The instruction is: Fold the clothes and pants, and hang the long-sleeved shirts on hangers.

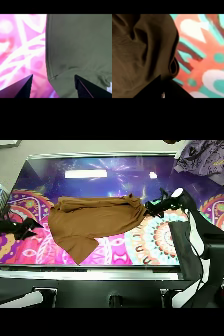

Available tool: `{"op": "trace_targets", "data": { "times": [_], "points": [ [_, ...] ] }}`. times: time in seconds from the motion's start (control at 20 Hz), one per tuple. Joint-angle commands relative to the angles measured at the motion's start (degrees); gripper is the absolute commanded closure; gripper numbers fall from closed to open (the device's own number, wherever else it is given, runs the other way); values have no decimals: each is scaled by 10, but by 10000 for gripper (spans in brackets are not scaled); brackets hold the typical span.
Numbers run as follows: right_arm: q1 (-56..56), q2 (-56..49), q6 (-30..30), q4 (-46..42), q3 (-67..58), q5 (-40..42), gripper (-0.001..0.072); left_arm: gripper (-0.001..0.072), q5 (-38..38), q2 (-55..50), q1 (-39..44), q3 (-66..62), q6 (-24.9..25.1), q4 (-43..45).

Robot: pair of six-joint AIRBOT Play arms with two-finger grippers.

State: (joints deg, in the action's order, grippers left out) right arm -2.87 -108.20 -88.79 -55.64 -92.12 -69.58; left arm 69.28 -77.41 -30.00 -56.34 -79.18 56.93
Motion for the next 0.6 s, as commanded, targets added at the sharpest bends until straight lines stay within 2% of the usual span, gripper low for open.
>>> {"op": "trace_targets", "data": {
  "times": [0.0, 0.1, 0.35, 0.55],
  "points": [
    [3, 41, -6, -9, 1, 1, 676, 105, -80, 22, -4, 122, 64, -90],
    [3, 64, -12, -22, 1, -7, 676, 105, -106, 22, 1, 163, 89, -127],
    [3, 93, -21, -27, 1, -10, 676, 106, -141, 21, 28, 201, 102, -130],
    [3, 110, -30, -24, 1, -16, 676, 112, -174, -3, 82, 201, 102, -146]
  ]
}}
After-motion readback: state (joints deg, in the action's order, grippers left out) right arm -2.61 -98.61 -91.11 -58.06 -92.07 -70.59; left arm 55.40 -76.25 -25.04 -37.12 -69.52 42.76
